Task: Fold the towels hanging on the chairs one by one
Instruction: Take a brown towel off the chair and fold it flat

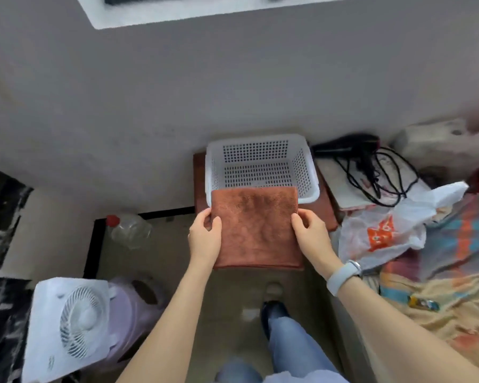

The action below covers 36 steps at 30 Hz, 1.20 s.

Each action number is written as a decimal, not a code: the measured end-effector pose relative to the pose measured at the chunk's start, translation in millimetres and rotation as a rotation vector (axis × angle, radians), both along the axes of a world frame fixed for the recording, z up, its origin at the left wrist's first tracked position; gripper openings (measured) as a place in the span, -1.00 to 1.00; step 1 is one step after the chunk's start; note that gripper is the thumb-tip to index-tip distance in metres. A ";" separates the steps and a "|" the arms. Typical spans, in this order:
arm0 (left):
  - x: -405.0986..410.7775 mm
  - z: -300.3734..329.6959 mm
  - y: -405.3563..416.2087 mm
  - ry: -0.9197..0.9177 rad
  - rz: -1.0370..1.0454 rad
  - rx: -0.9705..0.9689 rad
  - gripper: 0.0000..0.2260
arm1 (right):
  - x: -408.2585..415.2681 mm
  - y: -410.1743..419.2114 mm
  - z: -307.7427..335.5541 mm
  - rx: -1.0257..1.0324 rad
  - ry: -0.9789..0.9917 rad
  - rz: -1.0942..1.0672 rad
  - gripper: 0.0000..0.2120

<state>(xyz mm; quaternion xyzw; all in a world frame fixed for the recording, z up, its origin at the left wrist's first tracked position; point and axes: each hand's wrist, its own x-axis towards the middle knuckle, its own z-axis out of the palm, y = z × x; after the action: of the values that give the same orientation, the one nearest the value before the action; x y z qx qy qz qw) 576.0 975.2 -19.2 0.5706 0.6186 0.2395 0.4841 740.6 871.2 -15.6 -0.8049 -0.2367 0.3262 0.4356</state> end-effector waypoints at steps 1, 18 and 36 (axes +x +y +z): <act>18.6 -2.1 18.3 -0.021 0.018 -0.019 -0.70 | 16.8 20.3 -1.4 -0.001 0.000 -0.006 -0.68; 131.9 -112.7 167.0 0.215 0.036 -0.125 -0.64 | 115.7 179.5 -134.5 -0.152 0.249 0.029 -0.66; 130.5 -174.0 160.5 0.803 -0.667 0.320 -0.47 | 116.9 183.3 -187.3 -0.396 -0.945 0.934 -0.41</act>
<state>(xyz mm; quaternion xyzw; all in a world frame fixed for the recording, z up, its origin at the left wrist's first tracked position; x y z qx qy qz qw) 706.5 1135.6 -193.2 0.8490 0.4962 -0.0728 0.1666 857.5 1054.5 -202.9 -0.7389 -0.6586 0.1311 -0.0555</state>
